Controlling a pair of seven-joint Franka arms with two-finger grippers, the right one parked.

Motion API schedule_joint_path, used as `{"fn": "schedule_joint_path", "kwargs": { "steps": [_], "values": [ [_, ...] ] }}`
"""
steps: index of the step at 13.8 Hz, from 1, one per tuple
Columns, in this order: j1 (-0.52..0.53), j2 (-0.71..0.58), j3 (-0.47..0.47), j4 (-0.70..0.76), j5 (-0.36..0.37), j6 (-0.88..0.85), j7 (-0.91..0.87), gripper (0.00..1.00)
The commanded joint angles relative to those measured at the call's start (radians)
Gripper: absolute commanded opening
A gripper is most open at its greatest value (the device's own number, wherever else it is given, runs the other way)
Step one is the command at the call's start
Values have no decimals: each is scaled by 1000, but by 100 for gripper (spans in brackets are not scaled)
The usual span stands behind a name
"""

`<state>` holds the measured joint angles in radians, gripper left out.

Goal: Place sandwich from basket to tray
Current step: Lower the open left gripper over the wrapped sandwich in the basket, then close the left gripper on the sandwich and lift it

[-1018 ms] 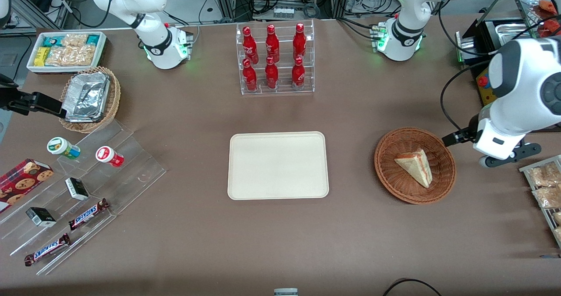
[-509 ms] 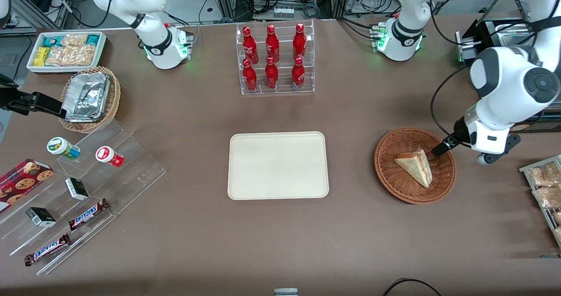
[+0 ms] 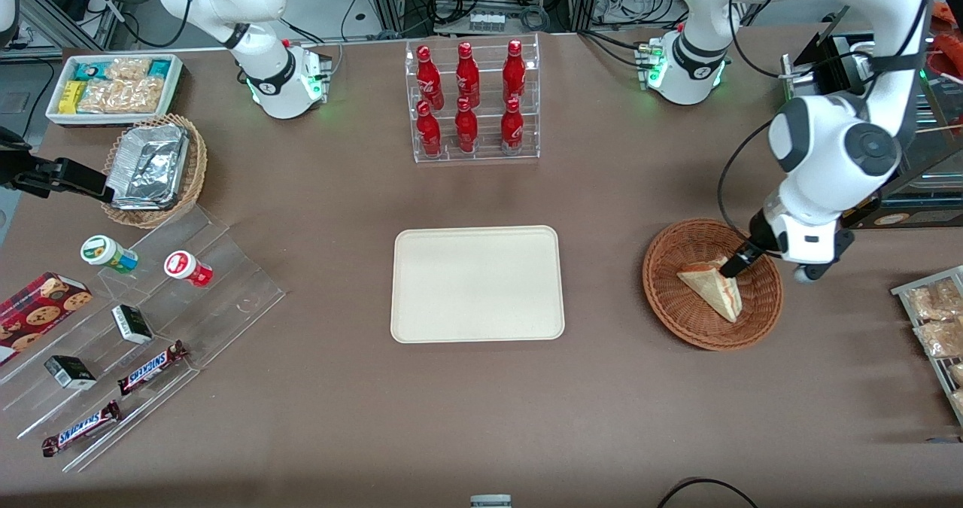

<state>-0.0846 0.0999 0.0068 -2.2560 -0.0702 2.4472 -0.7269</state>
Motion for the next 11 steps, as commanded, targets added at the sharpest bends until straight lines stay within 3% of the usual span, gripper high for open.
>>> {"fn": "schedule_joint_path", "kwargs": {
  "steps": [1, 5, 10, 11],
  "values": [
    [-24, 43, 2, -14, -8, 70, -16, 100],
    [-26, 76, 4, -72, -5, 186, -16, 100],
    [-24, 113, 7, -79, -5, 206, -16, 100],
    [-26, 116, 7, -77, -5, 214, -19, 85]
  ]
}}
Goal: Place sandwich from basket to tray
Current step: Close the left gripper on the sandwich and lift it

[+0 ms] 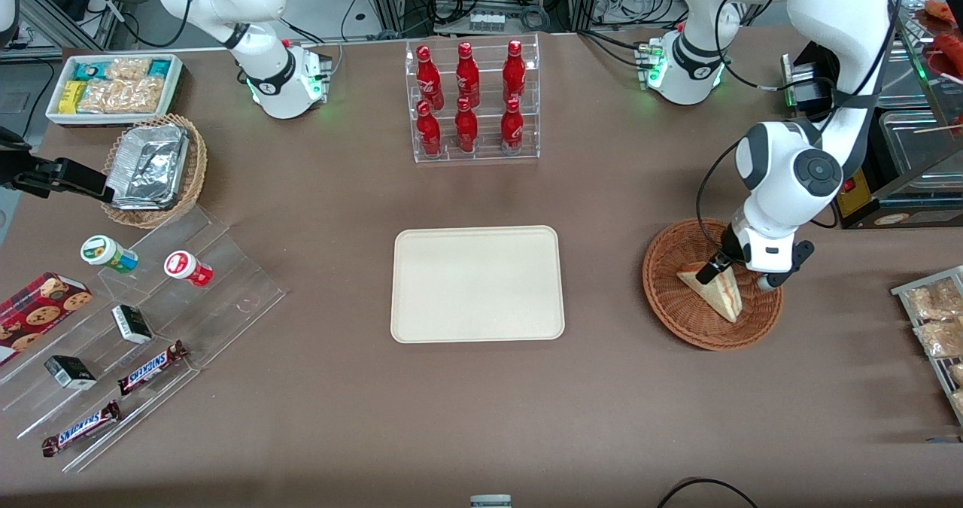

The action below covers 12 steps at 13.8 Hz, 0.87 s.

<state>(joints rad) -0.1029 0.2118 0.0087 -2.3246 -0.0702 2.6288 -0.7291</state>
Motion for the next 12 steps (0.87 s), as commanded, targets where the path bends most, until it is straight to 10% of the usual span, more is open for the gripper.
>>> {"fn": "schedule_joint_path", "kwargs": {
  "steps": [1, 4, 12],
  "values": [
    [-6, 6, 5, -4, -5, 33, -39, 65],
    [-6, 9, 5, 11, -5, 34, -70, 25],
    [-23, -103, -44, 72, 29, -123, -90, 23]
  ]
}}
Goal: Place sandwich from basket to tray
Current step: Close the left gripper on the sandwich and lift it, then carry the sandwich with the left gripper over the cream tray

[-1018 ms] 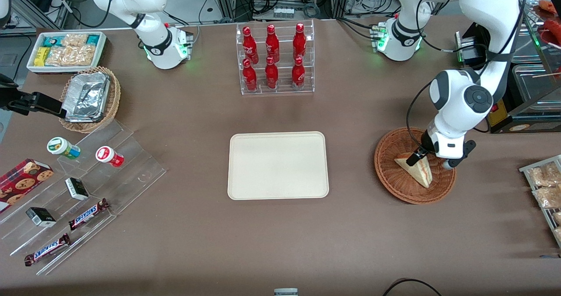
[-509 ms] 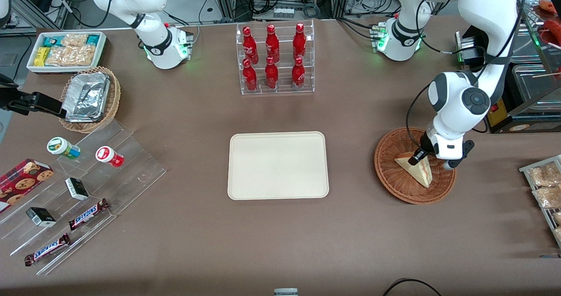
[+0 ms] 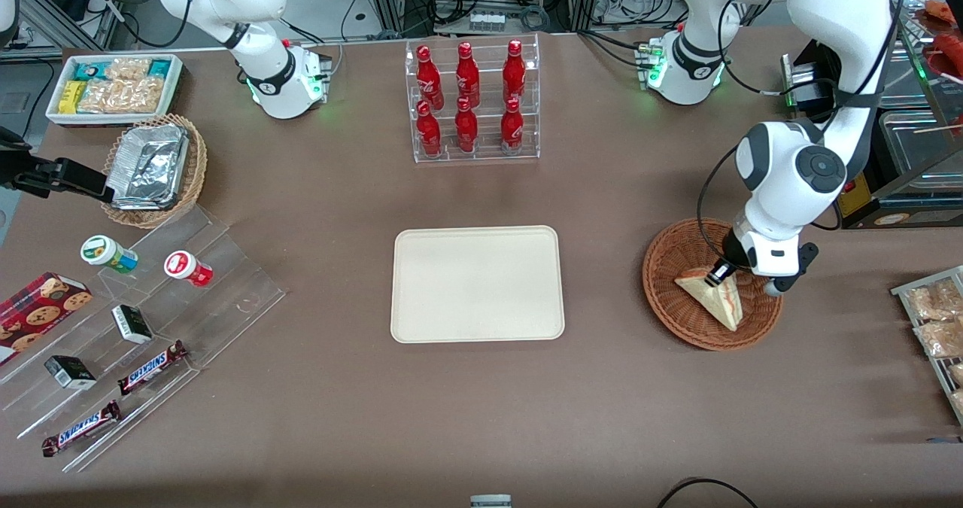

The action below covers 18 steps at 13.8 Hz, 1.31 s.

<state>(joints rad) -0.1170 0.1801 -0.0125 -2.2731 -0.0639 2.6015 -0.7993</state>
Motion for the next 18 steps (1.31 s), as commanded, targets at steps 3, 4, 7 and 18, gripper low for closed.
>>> {"fn": "schedule_joint_path", "kwargs": {
  "steps": [3, 4, 7, 18],
  "values": [
    [-12, -77, -107, 205, 24, -391, -12, 23],
    [-12, -58, -147, 283, 24, -476, -18, 23],
    [-13, 7, -283, 411, 27, -551, -27, 23],
    [-368, 461, -357, 831, 318, -512, -267, 23]
  ]
}}
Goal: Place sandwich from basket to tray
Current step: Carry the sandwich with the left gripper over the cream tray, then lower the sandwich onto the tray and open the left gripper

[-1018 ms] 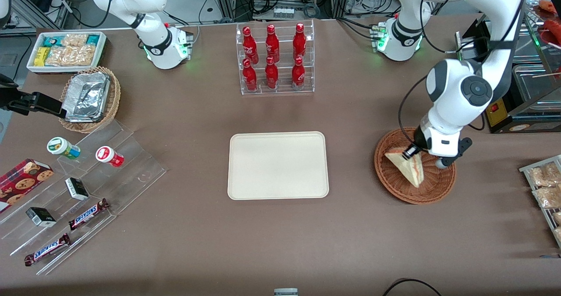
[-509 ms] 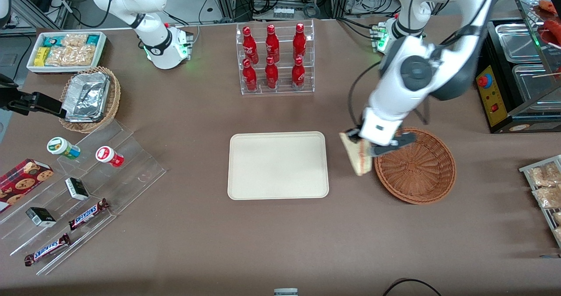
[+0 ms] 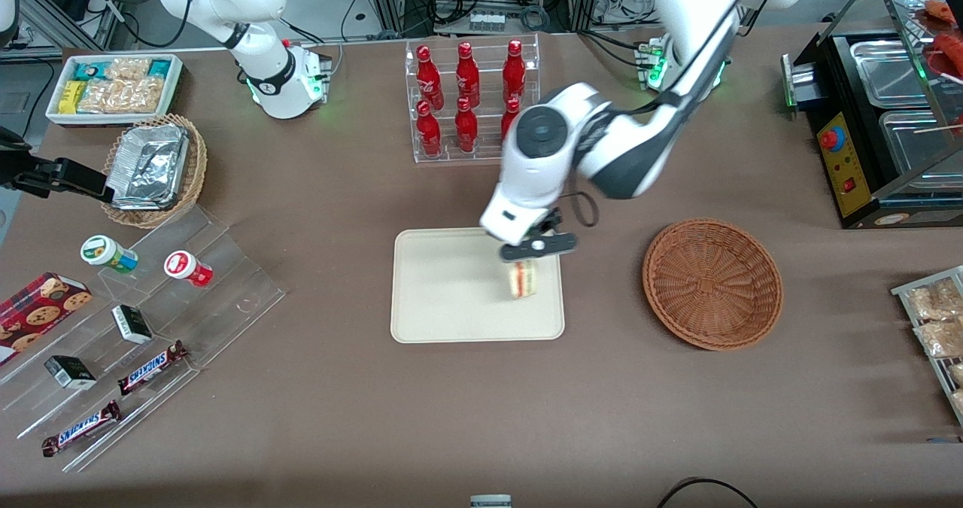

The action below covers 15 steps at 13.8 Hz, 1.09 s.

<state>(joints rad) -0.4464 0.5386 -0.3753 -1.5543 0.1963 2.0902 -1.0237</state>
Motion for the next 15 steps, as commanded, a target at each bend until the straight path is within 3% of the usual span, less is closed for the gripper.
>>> {"fn": "schedule_joint_path", "kwargs": {
  "steps": [1, 6, 9, 10, 11, 12, 15],
  "values": [
    [-52, 136, 6, 123, 78, 37, -53, 23],
    [-95, 242, 10, 131, 187, 172, -59, 24],
    [-115, 293, 15, 175, 207, 174, -81, 25],
    [-115, 296, 15, 177, 210, 174, -79, 46],
    [-115, 294, 15, 177, 228, 174, -75, 93],
    [-114, 290, 13, 175, 241, 172, -76, 100],
    [-101, 247, 13, 175, 230, 150, -82, 100]
  ]
}}
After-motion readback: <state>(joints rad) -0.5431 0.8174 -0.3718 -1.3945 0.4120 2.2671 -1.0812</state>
